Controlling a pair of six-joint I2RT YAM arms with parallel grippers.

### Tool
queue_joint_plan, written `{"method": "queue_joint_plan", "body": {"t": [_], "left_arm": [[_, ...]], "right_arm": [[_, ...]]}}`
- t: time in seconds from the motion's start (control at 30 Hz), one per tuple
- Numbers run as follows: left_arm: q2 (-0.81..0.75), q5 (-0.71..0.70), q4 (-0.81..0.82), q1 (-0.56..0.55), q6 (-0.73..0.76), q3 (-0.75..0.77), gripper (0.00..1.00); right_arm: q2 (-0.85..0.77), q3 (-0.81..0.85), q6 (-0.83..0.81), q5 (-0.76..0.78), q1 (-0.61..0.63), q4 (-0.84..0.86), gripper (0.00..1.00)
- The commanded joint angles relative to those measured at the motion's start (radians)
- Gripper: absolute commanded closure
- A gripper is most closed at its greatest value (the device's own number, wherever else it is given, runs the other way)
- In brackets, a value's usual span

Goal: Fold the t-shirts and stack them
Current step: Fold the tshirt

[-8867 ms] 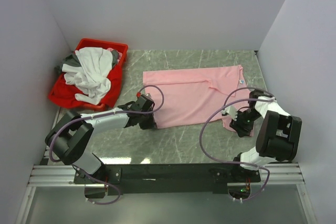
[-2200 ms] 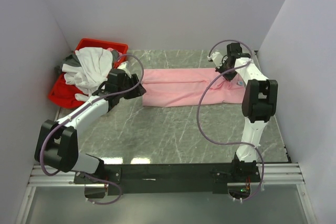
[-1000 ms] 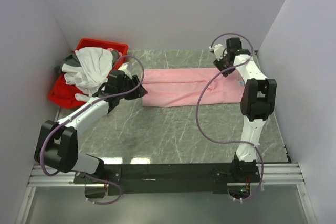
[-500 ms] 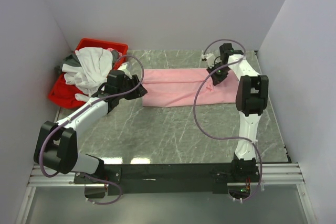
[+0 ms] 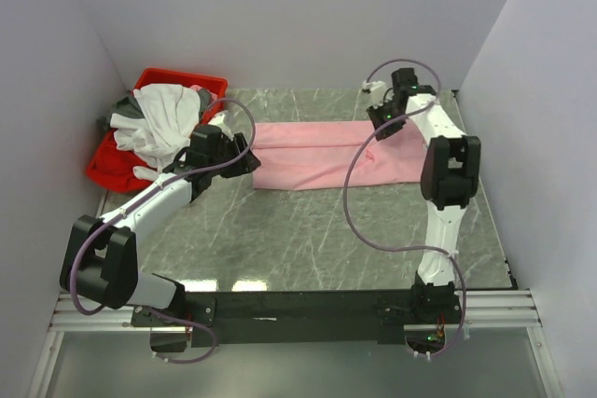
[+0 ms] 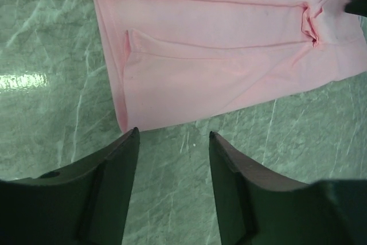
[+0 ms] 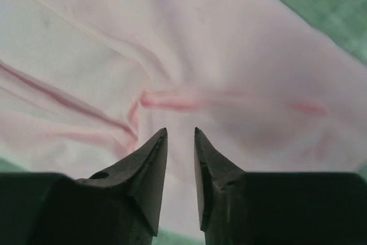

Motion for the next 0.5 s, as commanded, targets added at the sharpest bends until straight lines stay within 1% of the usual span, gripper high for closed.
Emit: {"method": "queue_joint_plan", "body": {"t": [0.0,0.03,0.07,0.1,0.13,0.17,0.2,0.23,0.27,0.33,0.37,0.47], "left_arm": [[-0.02,-0.051,0.02,0.011,-0.017,0.012,0.41],[-0.018,-0.054,0.027,0.015,-0.026,0.006,0.38],[-0.014,-0.048,0.038,0.021,-0.035,0.001,0.29],[-0.007,-0.02,0.049,0.035,-0.055,-0.011,0.26],[0.003,0.004,0.07,0.044,-0.06,-0.014,0.25],[0.032,0.03,0.075,0.047,-0.064,-0.013,0.26],[0.049,0.073,0.078,0.05,-0.066,-0.01,0.26],[0.065,0.089,0.079,0.051,-0.066,-0.007,0.28],[0.095,0.107,0.079,0.051,-0.066,-0.002,0.31],[0.12,0.124,0.063,0.049,-0.078,0.007,0.37],[0.138,0.124,0.058,0.047,-0.095,0.009,0.38],[0.158,0.101,0.053,0.032,-0.133,0.001,0.42]], "right_arm": [[-0.201,-0.082,0.125,0.009,-0.11,0.1,0.66],[-0.238,-0.105,0.142,-0.014,-0.131,0.1,0.62],[-0.257,-0.154,0.15,-0.04,-0.157,0.093,0.6],[-0.275,-0.186,0.153,-0.114,-0.198,0.082,0.57],[-0.312,-0.221,0.154,-0.147,-0.219,0.082,0.54],[-0.332,-0.301,0.156,-0.173,-0.234,0.086,0.53],[-0.349,-0.339,0.151,-0.216,-0.249,0.089,0.53],[-0.381,-0.373,0.144,-0.23,-0.253,0.083,0.52],[-0.398,-0.442,0.141,-0.244,-0.254,0.085,0.51],[-0.445,-0.505,0.135,-0.278,-0.253,0.105,0.51],[-0.476,-0.553,0.141,-0.293,-0.253,0.123,0.51],[-0.508,-0.617,0.15,-0.311,-0.253,0.16,0.5]]}}
